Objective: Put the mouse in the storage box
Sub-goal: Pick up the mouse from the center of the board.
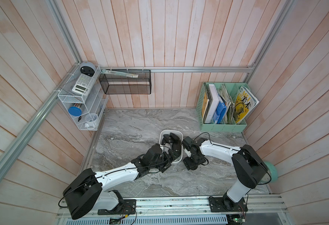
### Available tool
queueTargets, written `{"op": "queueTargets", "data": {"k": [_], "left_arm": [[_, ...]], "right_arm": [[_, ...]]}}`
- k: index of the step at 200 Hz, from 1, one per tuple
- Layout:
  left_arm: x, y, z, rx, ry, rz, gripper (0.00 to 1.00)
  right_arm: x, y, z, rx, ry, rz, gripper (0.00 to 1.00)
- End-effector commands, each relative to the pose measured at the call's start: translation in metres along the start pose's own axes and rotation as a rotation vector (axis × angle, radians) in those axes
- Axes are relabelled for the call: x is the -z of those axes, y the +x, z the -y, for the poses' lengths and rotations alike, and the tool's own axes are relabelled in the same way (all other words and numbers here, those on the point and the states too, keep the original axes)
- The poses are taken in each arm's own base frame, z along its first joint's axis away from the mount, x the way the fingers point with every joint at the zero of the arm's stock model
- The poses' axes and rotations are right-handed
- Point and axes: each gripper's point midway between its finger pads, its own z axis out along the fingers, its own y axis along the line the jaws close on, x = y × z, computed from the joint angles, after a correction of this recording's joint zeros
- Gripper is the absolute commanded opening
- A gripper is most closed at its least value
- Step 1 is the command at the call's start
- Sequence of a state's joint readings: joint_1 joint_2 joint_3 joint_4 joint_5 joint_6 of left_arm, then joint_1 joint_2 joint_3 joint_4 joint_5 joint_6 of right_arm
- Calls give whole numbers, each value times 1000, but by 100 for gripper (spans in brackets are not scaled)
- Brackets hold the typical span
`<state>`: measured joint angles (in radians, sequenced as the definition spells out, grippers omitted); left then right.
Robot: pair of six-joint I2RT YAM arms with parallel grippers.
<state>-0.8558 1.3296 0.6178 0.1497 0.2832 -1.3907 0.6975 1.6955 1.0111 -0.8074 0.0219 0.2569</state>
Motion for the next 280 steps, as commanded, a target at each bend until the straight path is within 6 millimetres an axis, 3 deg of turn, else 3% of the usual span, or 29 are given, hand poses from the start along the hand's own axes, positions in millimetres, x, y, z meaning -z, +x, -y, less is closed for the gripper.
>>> {"op": "queueTargets", "data": {"k": [1,42,79,139,173,201,230,252,280], "left_arm": [[-3,-2,2,-16,5,-7,100],[-3,-1,2,-22,3,-15,100],[-3,-2,1,-19,-1,-16,100],[-6,-4,-2,-21,-34,-26,100],[-6,-6,3,-7,-9,-20,100],[17,-24,8,-17,-11,32,100],[58,-61,-1,2,-45,136,100],[84,-80,-13,23,-74,194,100],[96,-83,-29,46,-106,219,100]], "right_arm": [[-2,-13,-2,5,-5,19,81],[-14,-7,-6,-11,-28,-35,70],[-11,2,2,-59,7,-42,61],[27,0,0,-107,-31,52,50],[52,-6,-1,-112,-34,110,50],[87,-15,-4,-98,-42,186,50],[114,-38,-17,-78,-83,263,50],[117,-58,-33,-56,-115,286,50],[116,-81,-60,-35,-174,304,50]]}}
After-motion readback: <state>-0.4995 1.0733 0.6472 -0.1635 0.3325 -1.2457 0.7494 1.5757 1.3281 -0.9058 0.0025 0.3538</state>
